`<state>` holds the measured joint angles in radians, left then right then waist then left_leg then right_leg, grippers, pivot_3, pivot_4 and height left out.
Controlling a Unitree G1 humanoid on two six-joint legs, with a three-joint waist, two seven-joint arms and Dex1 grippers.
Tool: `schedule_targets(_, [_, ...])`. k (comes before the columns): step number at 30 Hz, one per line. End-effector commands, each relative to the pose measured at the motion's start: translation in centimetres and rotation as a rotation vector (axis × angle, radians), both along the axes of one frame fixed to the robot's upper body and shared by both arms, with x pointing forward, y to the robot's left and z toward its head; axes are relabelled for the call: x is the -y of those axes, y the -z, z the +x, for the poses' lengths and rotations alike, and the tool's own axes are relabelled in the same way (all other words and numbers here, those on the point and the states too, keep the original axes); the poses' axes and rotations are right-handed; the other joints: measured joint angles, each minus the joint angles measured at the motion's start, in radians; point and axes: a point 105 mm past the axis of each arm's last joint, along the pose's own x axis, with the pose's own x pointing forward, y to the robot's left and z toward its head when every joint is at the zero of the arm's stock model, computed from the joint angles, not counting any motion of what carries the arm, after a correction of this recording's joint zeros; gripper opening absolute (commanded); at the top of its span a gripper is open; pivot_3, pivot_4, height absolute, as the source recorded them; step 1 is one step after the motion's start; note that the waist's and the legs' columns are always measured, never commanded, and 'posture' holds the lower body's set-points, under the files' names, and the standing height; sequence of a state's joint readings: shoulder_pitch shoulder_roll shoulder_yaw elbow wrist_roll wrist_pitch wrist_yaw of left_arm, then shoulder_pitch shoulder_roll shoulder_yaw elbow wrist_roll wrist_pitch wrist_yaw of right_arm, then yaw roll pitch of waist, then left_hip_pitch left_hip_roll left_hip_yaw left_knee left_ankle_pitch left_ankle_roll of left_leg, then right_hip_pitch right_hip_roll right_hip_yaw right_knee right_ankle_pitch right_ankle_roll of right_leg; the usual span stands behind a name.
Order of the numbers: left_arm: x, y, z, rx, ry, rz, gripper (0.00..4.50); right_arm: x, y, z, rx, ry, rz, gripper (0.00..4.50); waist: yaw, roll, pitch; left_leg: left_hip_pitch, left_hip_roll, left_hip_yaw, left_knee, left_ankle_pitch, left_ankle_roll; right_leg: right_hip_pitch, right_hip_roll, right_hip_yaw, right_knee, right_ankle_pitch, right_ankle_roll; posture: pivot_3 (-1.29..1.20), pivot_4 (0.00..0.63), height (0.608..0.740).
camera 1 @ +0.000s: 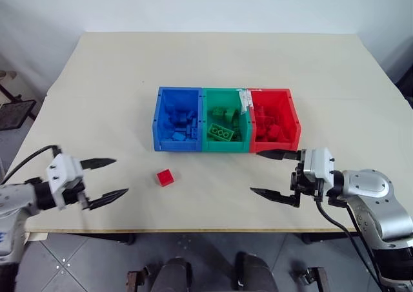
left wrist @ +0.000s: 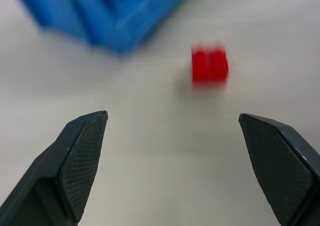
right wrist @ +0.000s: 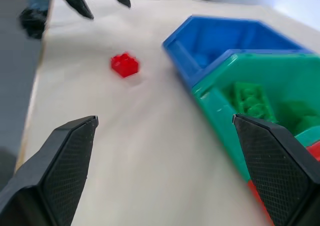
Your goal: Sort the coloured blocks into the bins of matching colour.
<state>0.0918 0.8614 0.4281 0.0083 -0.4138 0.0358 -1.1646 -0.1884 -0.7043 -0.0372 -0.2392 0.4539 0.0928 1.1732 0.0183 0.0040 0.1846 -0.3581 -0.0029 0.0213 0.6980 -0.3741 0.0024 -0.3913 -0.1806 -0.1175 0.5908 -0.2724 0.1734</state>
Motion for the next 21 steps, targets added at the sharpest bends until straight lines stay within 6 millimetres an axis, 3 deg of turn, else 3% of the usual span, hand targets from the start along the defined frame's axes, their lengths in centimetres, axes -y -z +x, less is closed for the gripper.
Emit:
schedule_targets(1, [-0.3,-0.2,-1.1,-0.004,-0.001,0.031,4.47,0.0,-0.4,-0.1,0.025,-0.028,-0.009,4.5,0.002,0.0,0.0,0.0,0.0,0.0,0.0,0.0,0.0,0.0,0.0,0.0,0.0,0.0,0.0,0.0,0.15,0.74])
schedule_targets(5, [1.3,-0.8,-0.5,0.016,0.022,0.022,4.47,0.8,-0.4,-0.1,0.024,-0.008,-0.019,4.5,0.008,-0.001,0.0,0.0,0.0,0.0,0.001,0.0,0.0,0.0,0.0,0.0,0.0,0.0,0.0,0.0,0.15,0.74])
schedule_targets(10, [5.8,-1.5,1.1,0.012,0.105,-0.013,4.47,2.7,0.3,-0.3,0.001,0.035,-0.075,4.5,0.007,-0.001,0.0,0.0,0.0,0.001,0.001,0.0,0.0,0.0,0.0,0.0,0.0,0.0,0.0,0.0,0.15,0.74])
schedule_targets(12, [7.8,-0.6,1.9,-0.03,0.127,0.029,4.47,3.0,0.5,-0.4,-0.009,0.05,-0.079,4.5,0.005,0.0,0.0,0.0,0.0,0.001,0.001,0.0,0.0,0.0,0.0,0.0,0.0,0.0,0.0,0.0,0.15,0.74])
schedule_targets(17, [10.3,1.3,4.1,-0.09,0.118,0.12,4.47,3.2,1.0,-1.3,-0.037,0.074,-0.077,4.5,0.003,0.0,0.0,0.001,0.0,0.002,0.0,0.0,0.0,0.0,0.0,0.001,0.001,0.0,0.0,0.0,0.15,0.74])
schedule_targets(19, [10.6,2.0,4.7,-0.11,0.095,0.147,4.47,3.4,1.3,-1.8,-0.052,0.081,-0.087,4.5,0.005,0.0,0.0,0.001,0.0,0.002,0.0,0.0,0.0,0.0,0.0,0.001,0.001,0.0,0.0,0.0,0.15,0.74])
schedule_targets(21, [10.5,2.7,4.9,-0.098,0.092,0.185,4.08,3.6,1.3,-2.2,-0.058,0.096,-0.085,4.5,0.003,0.0,0.0,0.001,0.0,0.002,0.0,0.0,0.0,0.0,0.0,0.001,0.001,0.0,0.0,0.0,0.15,0.74])
